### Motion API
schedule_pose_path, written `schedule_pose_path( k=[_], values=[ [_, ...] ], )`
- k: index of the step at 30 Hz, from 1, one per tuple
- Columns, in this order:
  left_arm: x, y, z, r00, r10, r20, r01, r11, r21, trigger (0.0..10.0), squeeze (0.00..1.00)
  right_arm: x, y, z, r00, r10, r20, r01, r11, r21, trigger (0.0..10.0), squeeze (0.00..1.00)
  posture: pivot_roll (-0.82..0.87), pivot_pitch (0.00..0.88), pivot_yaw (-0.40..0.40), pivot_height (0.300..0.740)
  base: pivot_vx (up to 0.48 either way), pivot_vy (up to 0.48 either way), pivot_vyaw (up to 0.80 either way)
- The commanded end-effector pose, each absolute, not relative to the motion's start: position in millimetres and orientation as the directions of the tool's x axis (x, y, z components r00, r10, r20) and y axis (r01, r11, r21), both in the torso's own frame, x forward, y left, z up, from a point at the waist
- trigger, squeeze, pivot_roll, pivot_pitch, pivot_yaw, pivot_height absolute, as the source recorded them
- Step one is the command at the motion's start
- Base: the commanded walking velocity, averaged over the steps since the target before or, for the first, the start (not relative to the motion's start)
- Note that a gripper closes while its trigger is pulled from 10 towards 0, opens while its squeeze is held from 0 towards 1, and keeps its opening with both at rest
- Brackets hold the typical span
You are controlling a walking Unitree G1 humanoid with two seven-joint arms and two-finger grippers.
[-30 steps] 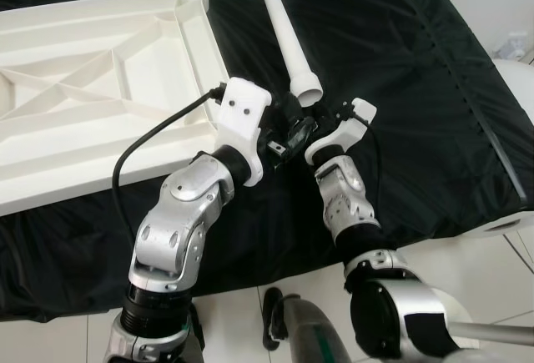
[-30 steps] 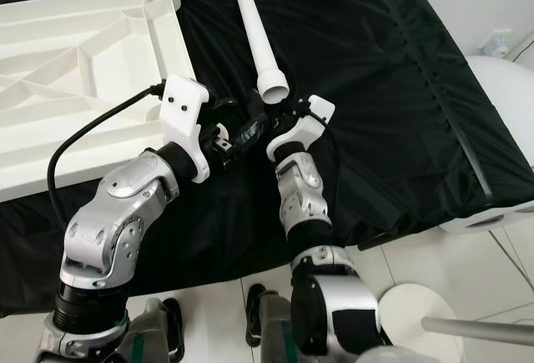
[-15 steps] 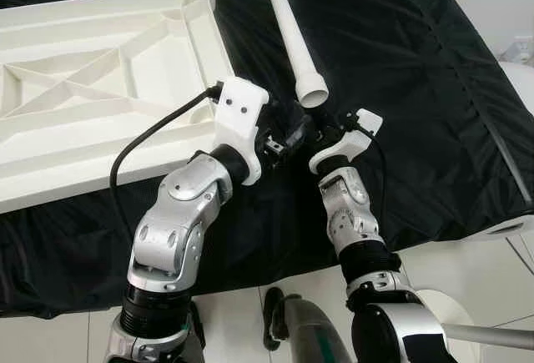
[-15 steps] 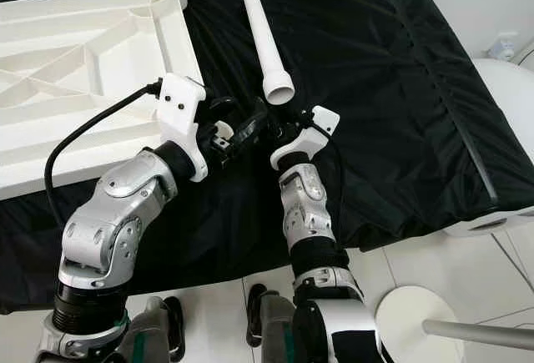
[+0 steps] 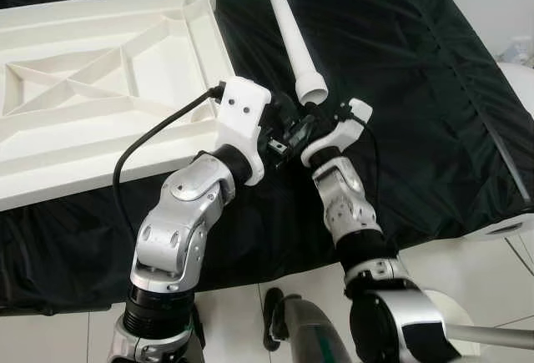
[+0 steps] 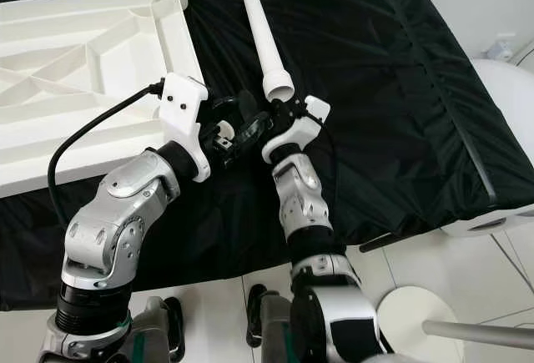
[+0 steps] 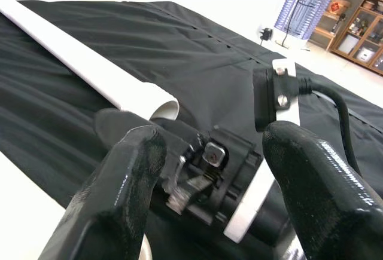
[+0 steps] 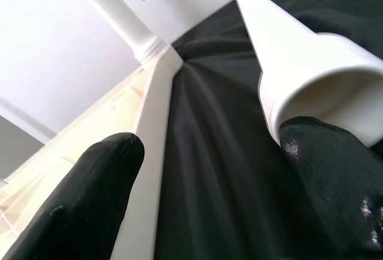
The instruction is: Building children table
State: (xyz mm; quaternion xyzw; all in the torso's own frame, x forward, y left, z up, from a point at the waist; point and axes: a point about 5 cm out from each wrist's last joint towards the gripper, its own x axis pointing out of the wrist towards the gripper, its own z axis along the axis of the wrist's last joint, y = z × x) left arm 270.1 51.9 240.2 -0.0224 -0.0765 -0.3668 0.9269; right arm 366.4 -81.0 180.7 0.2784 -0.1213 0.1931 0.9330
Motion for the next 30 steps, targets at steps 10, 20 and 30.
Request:
schedule_pose_path(
  k=[10, 20, 30],
  values=[
    [272.3, 56.9, 238.8, 0.792, -0.593, 0.148, 0.599, 0.801, -0.001, 10.0, 0.00, 380.6, -78.1, 181.0, 0.922, 0.255, 0.293, -0.380, 0.747, 0.546, 10.0, 0.00, 0.10, 0.215, -0.072, 0.740, 0.000, 0.000, 0.00],
    [272.3, 56.9, 239.2, 0.791, -0.594, 0.146, 0.600, 0.800, 0.001, 10.0, 0.00, 393.7, -100.1, 183.0, 0.965, 0.110, 0.237, -0.235, 0.764, 0.602, 5.4, 0.00, 0.11, 0.218, -0.065, 0.740, 0.000, 0.000, 0.00],
    [272.4, 59.5, 231.5, 0.775, -0.627, 0.083, 0.630, 0.776, -0.020, 10.0, 0.00, 398.9, -120.1, 187.9, 0.968, 0.033, 0.248, -0.185, 0.762, 0.621, 0.0, 0.00, 0.10, 0.219, -0.049, 0.740, 0.000, 0.000, 0.00]
  ],
)
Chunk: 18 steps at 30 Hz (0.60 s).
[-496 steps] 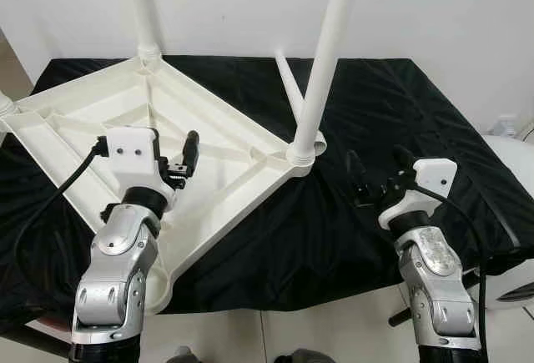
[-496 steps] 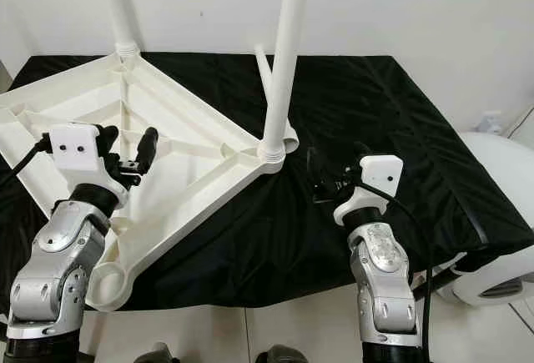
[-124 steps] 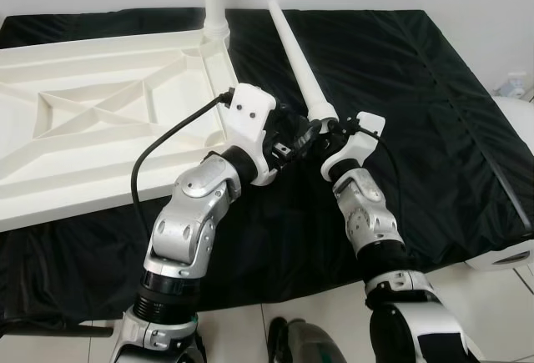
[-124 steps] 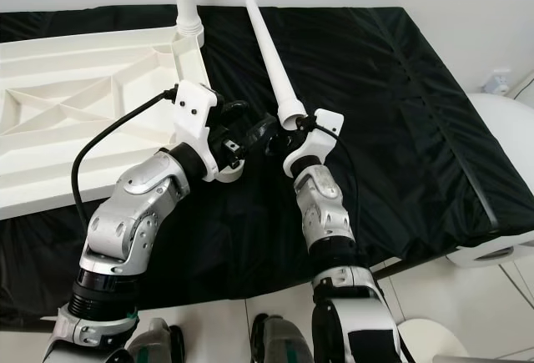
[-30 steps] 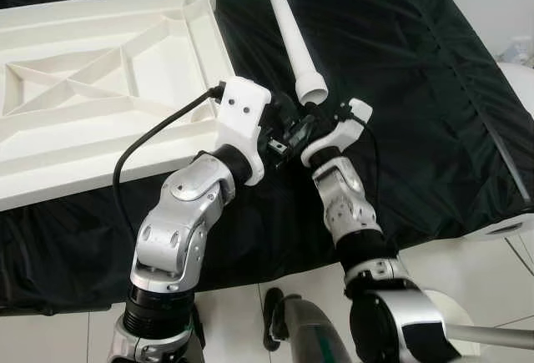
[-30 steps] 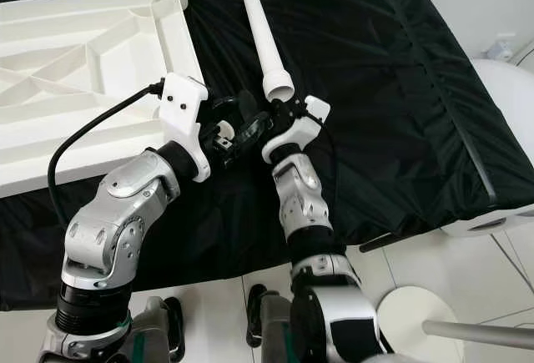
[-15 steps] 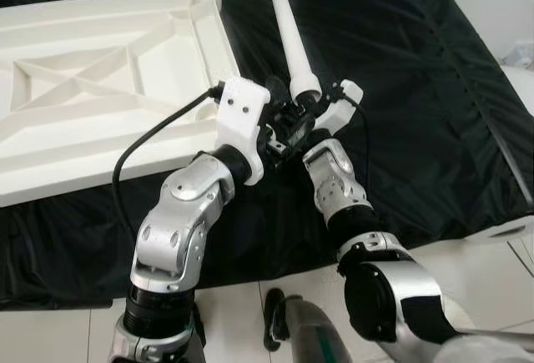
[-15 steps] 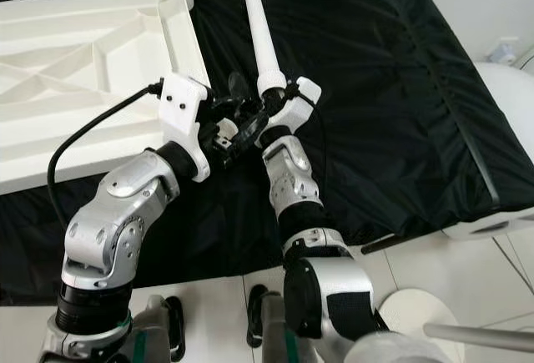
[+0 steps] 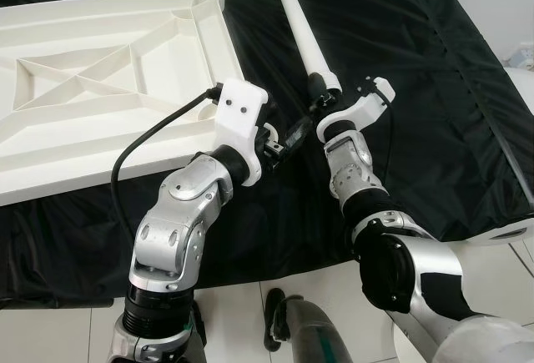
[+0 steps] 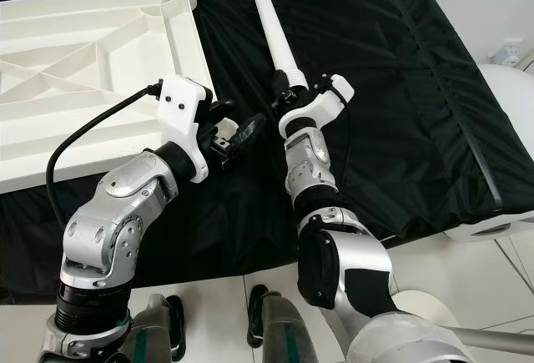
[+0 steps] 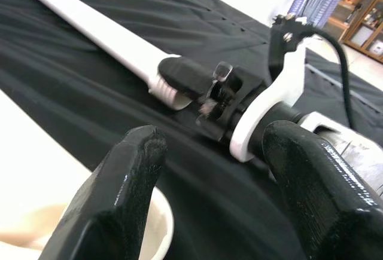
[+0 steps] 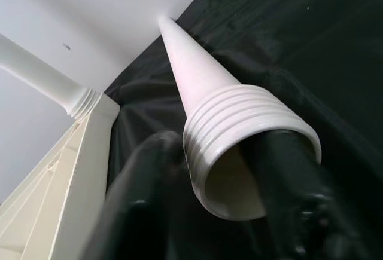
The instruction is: Building children table
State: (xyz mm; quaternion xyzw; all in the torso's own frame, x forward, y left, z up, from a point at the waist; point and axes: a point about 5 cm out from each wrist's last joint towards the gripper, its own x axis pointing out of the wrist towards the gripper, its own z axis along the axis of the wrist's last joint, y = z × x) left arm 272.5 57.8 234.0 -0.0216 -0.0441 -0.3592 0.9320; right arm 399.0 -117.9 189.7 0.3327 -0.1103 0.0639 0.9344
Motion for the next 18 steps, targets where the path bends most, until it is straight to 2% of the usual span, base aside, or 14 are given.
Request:
schedule_pose_path(
  k=[1, 10, 15, 17, 18],
  values=[
    [272.3, 59.6, 230.1, 0.768, -0.636, 0.076, 0.639, 0.769, -0.014, 10.0, 0.00, 398.9, -121.7, 188.4, 0.967, 0.029, 0.253, -0.185, 0.764, 0.618, 0.0, 0.00, 0.10, 0.219, -0.049, 0.740, 0.000, 0.000, 0.00],
    [274.0, 61.9, 220.1, 0.732, -0.681, 0.028, 0.681, 0.732, -0.004, 10.0, 0.00, 394.7, -141.2, 184.7, 0.957, -0.001, 0.289, -0.173, 0.800, 0.574, 0.0, 0.00, 0.08, 0.196, -0.043, 0.740, 0.000, 0.000, 0.00],
    [281.8, 71.2, 223.4, 0.757, -0.651, 0.048, 0.653, 0.755, -0.054, 10.0, 0.00, 386.3, -161.3, 174.3, 0.955, -0.040, 0.294, -0.127, 0.840, 0.527, 0.0, 0.00, 0.06, 0.175, -0.040, 0.740, 0.000, 0.000, 0.00],
    [284.8, 76.3, 226.7, 0.773, -0.630, 0.067, 0.634, 0.772, -0.057, 10.0, 0.00, 380.0, -168.3, 169.5, 0.952, -0.047, 0.304, -0.116, 0.860, 0.497, 0.2, 0.00, 0.06, 0.164, -0.040, 0.740, 0.000, 0.000, 0.00],
    [286.5, 78.9, 227.2, 0.778, -0.624, 0.071, 0.628, 0.776, -0.063, 10.0, 0.00, 376.9, -170.9, 166.8, 0.950, -0.052, 0.307, -0.108, 0.870, 0.481, 1.1, 0.00, 0.05, 0.149, -0.038, 0.740, 0.000, 0.000, 0.00]
  ],
)
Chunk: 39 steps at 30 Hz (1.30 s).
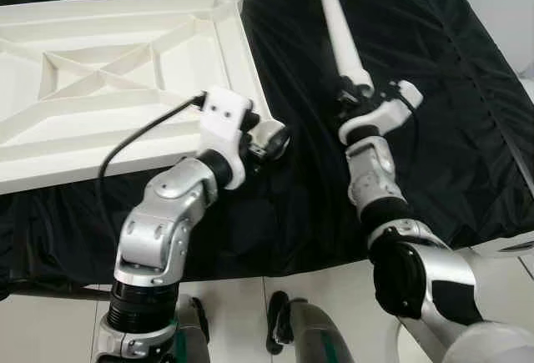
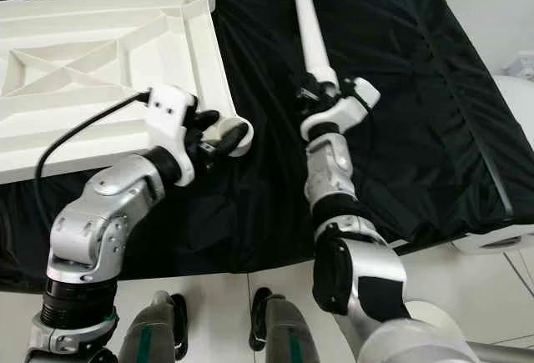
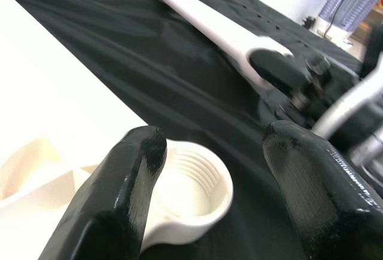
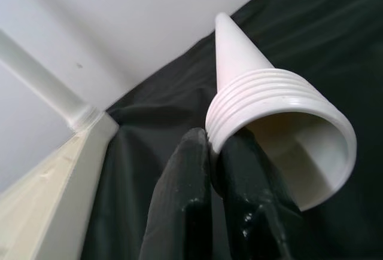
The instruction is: Building children table
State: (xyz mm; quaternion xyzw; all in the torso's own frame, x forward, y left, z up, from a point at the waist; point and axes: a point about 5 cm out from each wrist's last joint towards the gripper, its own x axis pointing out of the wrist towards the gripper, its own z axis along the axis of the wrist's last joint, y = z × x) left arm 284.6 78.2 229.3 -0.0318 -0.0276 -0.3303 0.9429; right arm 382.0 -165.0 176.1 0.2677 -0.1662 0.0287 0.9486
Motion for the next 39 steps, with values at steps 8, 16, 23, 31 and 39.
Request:
schedule_pose_path(
  k=[8, 16, 23, 31, 39],
  values=[
    [293.1, 87.3, 231.5, 0.792, -0.604, 0.093, 0.611, 0.787, -0.089, 10.0, 0.00, 358.8, -172.4, 167.8, 0.913, -0.018, 0.408, -0.190, 0.866, 0.463, 10.0, 0.00, 0.04, 0.124, -0.029, 0.740, 0.000, 0.000, 0.00],
    [300.4, 86.1, 234.3, 0.791, -0.605, 0.094, 0.612, 0.784, -0.104, 10.0, 0.00, 347.8, -173.7, 192.7, 0.843, 0.070, 0.534, -0.269, 0.914, 0.304, 10.0, 0.00, 0.04, 0.096, -0.026, 0.740, 0.000, 0.000, 0.00],
    [315.0, 95.5, 247.1, 0.821, -0.562, 0.101, 0.569, 0.819, -0.069, 10.0, 0.00, 338.9, -169.3, 226.1, 0.766, 0.168, 0.620, -0.346, 0.921, 0.178, 10.0, 0.00, 0.06, 0.057, -0.038, 0.740, 0.000, 0.000, 0.00],
    [324.5, 106.2, 257.8, 0.845, -0.520, 0.125, 0.528, 0.848, -0.045, 10.0, 0.00, 336.9, -162.2, 239.6, 0.726, 0.201, 0.657, -0.372, 0.919, 0.131, 10.0, 0.00, 0.05, 0.027, -0.021, 0.740, 0.000, 0.000, 0.00],
    [334.7, 109.2, 259.5, 0.829, -0.543, 0.134, 0.556, 0.826, -0.090, 10.0, 0.00, 338.3, -153.9, 248.0, 0.704, 0.210, 0.678, -0.374, 0.922, 0.103, 10.0, 0.00, 0.04, 0.000, 0.005, 0.740, 0.000, 0.000, 0.00]
  ],
)
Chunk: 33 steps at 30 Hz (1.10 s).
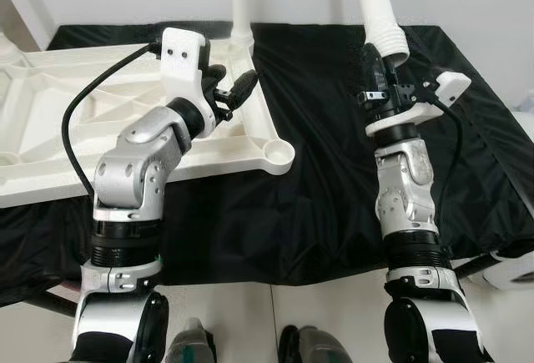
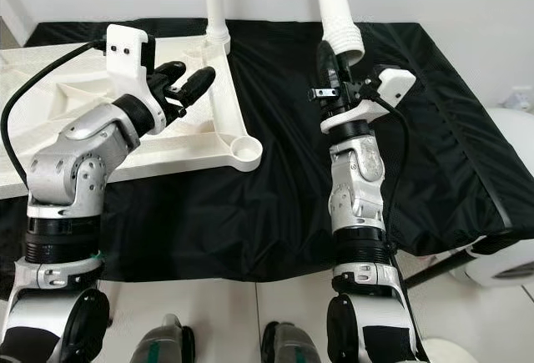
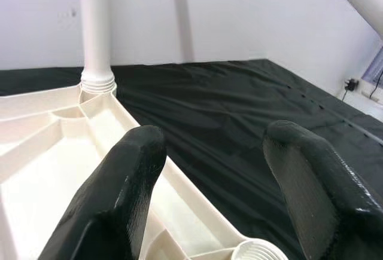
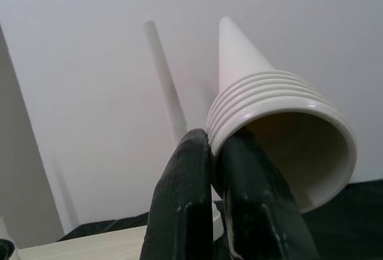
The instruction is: Building children table
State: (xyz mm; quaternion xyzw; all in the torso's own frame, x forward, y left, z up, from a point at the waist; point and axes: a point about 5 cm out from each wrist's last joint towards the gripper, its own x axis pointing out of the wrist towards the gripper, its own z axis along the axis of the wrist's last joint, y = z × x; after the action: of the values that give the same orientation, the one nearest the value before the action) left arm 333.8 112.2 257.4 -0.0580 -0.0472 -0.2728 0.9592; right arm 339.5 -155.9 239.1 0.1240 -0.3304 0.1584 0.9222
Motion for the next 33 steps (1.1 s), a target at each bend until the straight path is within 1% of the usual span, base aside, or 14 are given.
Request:
schedule_pose_path(
  k=[1, 4, 5, 10, 11, 12, 13, 18, 19, 23, 28, 29, 31, 33],
  values=[
    [335.7, 108.0, 260.4, 0.824, -0.550, 0.137, 0.565, 0.818, -0.108, 10.0, 0.00, 337.5, -152.6, 249.9, 0.699, 0.217, 0.681, -0.381, 0.919, 0.098, 10.0, 0.00, 0.03, 0.000, 0.007, 0.740, 0.000, 0.000, 0.00],
    [336.9, 105.6, 262.2, 0.805, -0.575, 0.144, 0.593, 0.790, -0.155, 10.0, 0.00, 333.5, -148.2, 255.7, 0.672, 0.266, 0.691, -0.427, 0.902, 0.068, 10.0, 0.00, 0.03, 0.000, 0.017, 0.740, 0.000, 0.000, 0.00],
    [336.2, 103.5, 264.3, 0.777, -0.610, 0.155, 0.629, 0.751, -0.200, 10.0, 0.00, 328.9, -145.2, 261.2, 0.643, 0.305, 0.703, -0.464, 0.885, 0.041, 10.0, 0.00, 0.02, 0.000, 0.029, 0.740, 0.000, 0.000, 0.00],
    [335.8, 102.1, 267.6, 0.735, -0.655, 0.175, 0.677, 0.689, -0.261, 10.0, 0.00, 322.5, -143.1, 265.1, 0.614, 0.344, 0.711, -0.495, 0.869, 0.007, 10.0, 0.00, 0.02, 0.000, 0.033, 0.740, 0.000, 0.000, 0.00],
    [335.8, 102.6, 268.8, 0.716, -0.675, 0.179, 0.696, 0.668, -0.264, 10.0, 0.05, 318.8, -142.7, 264.7, 0.604, 0.364, 0.709, -0.505, 0.863, -0.012, 10.0, 0.00, 0.01, 0.000, 0.036, 0.740, 0.000, 0.000, 0.00],
    [335.8, 102.6, 268.8, 0.716, -0.675, 0.179, 0.696, 0.668, -0.264, 10.0, 0.05, 318.8, -142.7, 264.7, 0.604, 0.364, 0.709, -0.505, 0.863, -0.012, 10.0, 0.00, 0.01, 0.000, 0.036, 0.740, 0.000, 0.000, 0.00],
    [335.8, 103.3, 270.2, 0.701, -0.689, 0.183, 0.710, 0.652, -0.264, 10.0, 1.00, 315.7, -142.7, 264.5, 0.597, 0.378, 0.707, -0.513, 0.858, -0.025, 10.0, 0.00, 0.01, 0.000, 0.039, 0.740, 0.000, 0.000, 0.00],
    [334.9, 105.1, 279.0, 0.653, -0.723, 0.226, 0.754, 0.592, -0.285, 10.0, 1.00, 309.3, -145.8, 264.7, 0.579, 0.411, 0.704, -0.526, 0.848, -0.062, 10.0, 0.00, 0.01, 0.000, 0.041, 0.740, 0.000, 0.000, 0.00],
    [332.8, 105.2, 286.3, 0.613, -0.745, 0.264, 0.785, 0.535, -0.314, 10.0, 1.00, 307.5, -149.3, 265.6, 0.573, 0.426, 0.700, -0.530, 0.845, -0.080, 10.0, 0.00, 0.01, 0.000, 0.040, 0.740, 0.000, 0.000, 0.00],
    [331.2, 105.2, 291.8, 0.587, -0.757, 0.287, 0.803, 0.500, -0.325, 10.0, 1.00, 306.3, -150.3, 266.3, 0.567, 0.441, 0.696, -0.538, 0.838, -0.092, 10.0, 0.00, 0.01, 0.000, 0.037, 0.740, 0.000, 0.000, 0.00],
    [328.6, 105.9, 307.1, 0.523, -0.778, 0.348, 0.842, 0.410, -0.350, 10.0, 1.00, 303.4, -146.3, 263.8, 0.535, 0.519, 0.666, -0.603, 0.788, -0.129, 10.0, 0.00, 0.01, 0.000, 0.027, 0.740, 0.000, 0.000, 0.00],
    [328.6, 105.9, 307.1, 0.523, -0.778, 0.348, 0.842, 0.410, -0.350, 10.0, 1.00, 303.4, -146.3, 263.8, 0.535, 0.519, 0.666, -0.603, 0.788, -0.129, 10.0, 0.00, 0.01, 0.000, 0.027, 0.740, 0.000, 0.000, 0.00],
    [329.2, 106.1, 312.9, 0.497, -0.774, 0.392, 0.849, 0.340, -0.405, 10.0, 1.00, 301.9, -143.1, 259.4, 0.527, 0.558, 0.641, -0.634, 0.761, -0.142, 10.0, 0.00, 0.01, 0.000, 0.023, 0.740, 0.000, 0.000, 0.00],
    [330.3, 105.7, 313.8, 0.495, -0.775, 0.394, 0.849, 0.335, -0.409, 10.0, 1.00, 301.4, -141.1, 257.0, 0.523, 0.576, 0.628, -0.650, 0.746, -0.144, 10.0, 0.00, 0.01, 0.000, 0.019, 0.740, 0.000, 0.000, 0.00]
  ],
)
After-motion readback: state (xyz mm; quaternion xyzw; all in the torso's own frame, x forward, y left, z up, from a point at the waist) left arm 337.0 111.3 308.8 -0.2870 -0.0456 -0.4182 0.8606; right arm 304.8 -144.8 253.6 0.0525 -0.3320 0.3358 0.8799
